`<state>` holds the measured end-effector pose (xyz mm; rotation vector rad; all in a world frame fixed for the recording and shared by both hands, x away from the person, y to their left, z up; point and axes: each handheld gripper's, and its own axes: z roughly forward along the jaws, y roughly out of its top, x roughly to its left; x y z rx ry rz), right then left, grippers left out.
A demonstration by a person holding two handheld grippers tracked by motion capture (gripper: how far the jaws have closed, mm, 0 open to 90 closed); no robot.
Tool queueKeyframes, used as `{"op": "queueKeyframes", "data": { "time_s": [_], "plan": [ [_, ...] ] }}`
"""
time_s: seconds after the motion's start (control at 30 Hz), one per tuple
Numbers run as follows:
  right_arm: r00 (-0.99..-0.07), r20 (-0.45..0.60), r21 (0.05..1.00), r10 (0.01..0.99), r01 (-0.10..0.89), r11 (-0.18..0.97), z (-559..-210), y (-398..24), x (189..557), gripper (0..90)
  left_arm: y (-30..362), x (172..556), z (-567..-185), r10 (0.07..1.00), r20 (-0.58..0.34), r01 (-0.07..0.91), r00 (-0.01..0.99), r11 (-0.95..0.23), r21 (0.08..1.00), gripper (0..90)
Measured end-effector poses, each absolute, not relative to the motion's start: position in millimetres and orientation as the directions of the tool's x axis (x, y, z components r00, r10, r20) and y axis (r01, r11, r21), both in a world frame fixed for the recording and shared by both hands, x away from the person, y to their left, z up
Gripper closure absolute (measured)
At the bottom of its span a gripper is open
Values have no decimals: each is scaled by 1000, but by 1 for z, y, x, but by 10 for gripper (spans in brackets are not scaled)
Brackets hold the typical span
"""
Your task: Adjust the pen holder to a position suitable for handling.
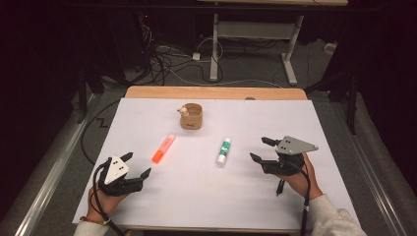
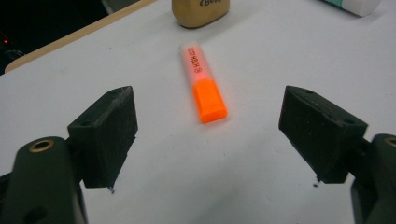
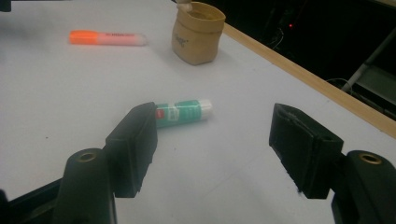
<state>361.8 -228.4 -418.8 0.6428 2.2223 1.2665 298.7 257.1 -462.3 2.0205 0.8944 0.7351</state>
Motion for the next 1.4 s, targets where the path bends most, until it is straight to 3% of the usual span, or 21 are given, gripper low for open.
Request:
{"op": "queueKeyframes", "data": {
  "time_s": [0.27,0.83,1.4],
  "plan": [
    [-798,-193,862,570,140,487,-409,-204,377,332,256,299,-463,781,191,325,595,-451,831,188],
    [-886,-209,786,414,99,611,-383,-110,441,293,256,295,-466,775,183,334,605,-456,825,159],
    [-899,-199,732,391,129,669,-390,-47,486,311,261,295,-466,774,174,316,609,-438,841,155]
  ]
}}
